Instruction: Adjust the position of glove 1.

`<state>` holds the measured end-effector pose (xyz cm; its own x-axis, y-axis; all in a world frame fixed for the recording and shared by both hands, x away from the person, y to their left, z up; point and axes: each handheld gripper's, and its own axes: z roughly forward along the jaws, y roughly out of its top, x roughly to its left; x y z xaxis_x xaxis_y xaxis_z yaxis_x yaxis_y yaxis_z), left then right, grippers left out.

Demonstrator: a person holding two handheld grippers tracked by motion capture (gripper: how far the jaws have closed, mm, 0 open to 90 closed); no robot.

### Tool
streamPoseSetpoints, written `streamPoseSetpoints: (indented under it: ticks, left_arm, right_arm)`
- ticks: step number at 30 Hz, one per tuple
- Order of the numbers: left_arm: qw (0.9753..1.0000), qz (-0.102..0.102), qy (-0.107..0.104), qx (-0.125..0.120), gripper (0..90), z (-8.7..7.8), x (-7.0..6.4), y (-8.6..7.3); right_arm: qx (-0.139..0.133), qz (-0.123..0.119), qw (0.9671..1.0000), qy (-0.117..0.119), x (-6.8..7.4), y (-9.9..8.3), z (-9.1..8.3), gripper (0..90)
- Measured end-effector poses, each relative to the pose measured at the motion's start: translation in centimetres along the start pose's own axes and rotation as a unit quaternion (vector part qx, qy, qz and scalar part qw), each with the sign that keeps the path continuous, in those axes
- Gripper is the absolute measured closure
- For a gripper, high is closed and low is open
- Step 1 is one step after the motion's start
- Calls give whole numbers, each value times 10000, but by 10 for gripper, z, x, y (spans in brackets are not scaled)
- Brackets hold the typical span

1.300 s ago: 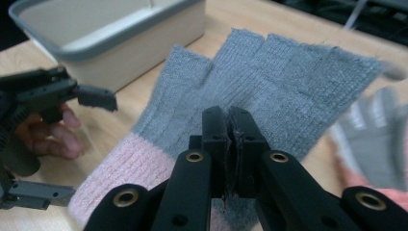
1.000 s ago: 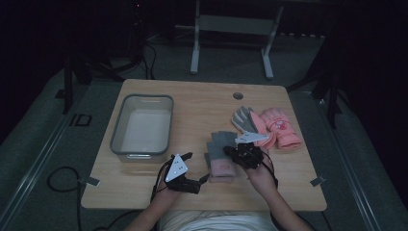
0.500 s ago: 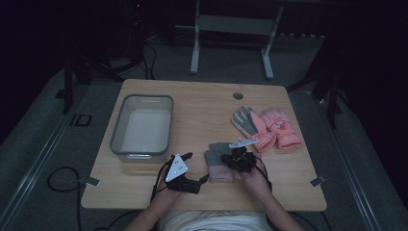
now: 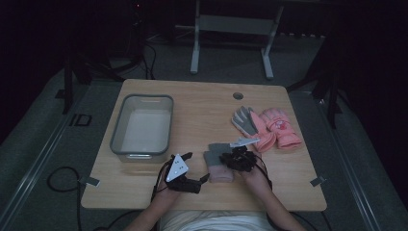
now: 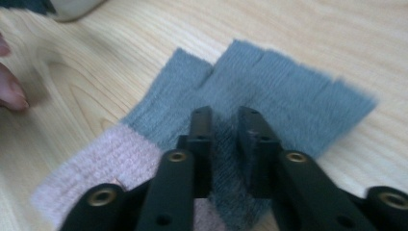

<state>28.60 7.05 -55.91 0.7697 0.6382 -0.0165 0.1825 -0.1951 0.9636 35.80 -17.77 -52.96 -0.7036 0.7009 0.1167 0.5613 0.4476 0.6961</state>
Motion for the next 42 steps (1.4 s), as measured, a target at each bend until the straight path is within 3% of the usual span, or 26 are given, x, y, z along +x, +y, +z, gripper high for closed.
streamPoseSetpoints:
  ticks: [5,7,9,11,13,15,17,18,21,23,24,27,29,32,35,38,42]
  left_arm:
    - [9990,360,-197,169,39,6,-8,2]
    - [9983,468,-196,283,39,7,-11,3]
    - [9981,437,-235,376,39,8,-14,6]
    - [9953,341,-408,807,40,10,-16,13]
    - [9925,520,-560,956,40,12,-19,18]
    - [9893,608,-811,1052,40,15,-20,21]
    - [9855,682,-1054,1142,40,19,-19,24]
    - [9837,846,-1055,1186,41,21,-21,26]
    - [9750,1351,-1138,1348,55,27,-26,30]
    - [9702,1500,-1223,1457,57,33,-29,33]
    - [9683,1570,-1226,1506,64,36,-29,34]
    - [9625,1712,-1359,1609,134,46,-29,35]
    - [9582,1810,-1404,1715,142,53,-29,34]
    - [9499,2087,-1377,1873,167,58,-30,32]
    - [9486,2144,-1343,1899,206,61,-31,28]
    - [9454,2322,-1269,1901,236,62,-31,26]
    - [9417,2514,-1162,1912,245,64,-33,22]
  right_arm:
    - [-205,-98,9997,12,-4,6,-18,474]
    - [-384,-23,9993,-12,-8,7,-25,344]
    - [-584,102,9982,55,-13,6,-31,223]
    - [-663,127,9977,112,-17,7,-36,170]
    - [-694,44,9974,176,-20,7,-41,125]
    - [-787,-94,9967,179,-21,7,-46,149]
    - [-960,-65,9944,441,-28,9,-49,181]
    - [-995,-58,9939,475,-31,10,-50,200]
    - [-854,52,9951,500,-36,16,-53,194]
    - [-696,161,9968,354,-38,19,-52,153]
    - [-659,177,9967,430,-39,21,-50,120]
    - [-597,41,9966,571,-39,24,-45,142]
    - [-571,107,9970,507,-42,25,-38,309]
    - [-430,342,9979,357,-51,26,-24,437]
    - [-316,496,9979,270,-58,27,-9,449]
    - [-138,437,9989,107,-59,26,4,399]
    - [114,508,9985,136,-61,21,19,333]
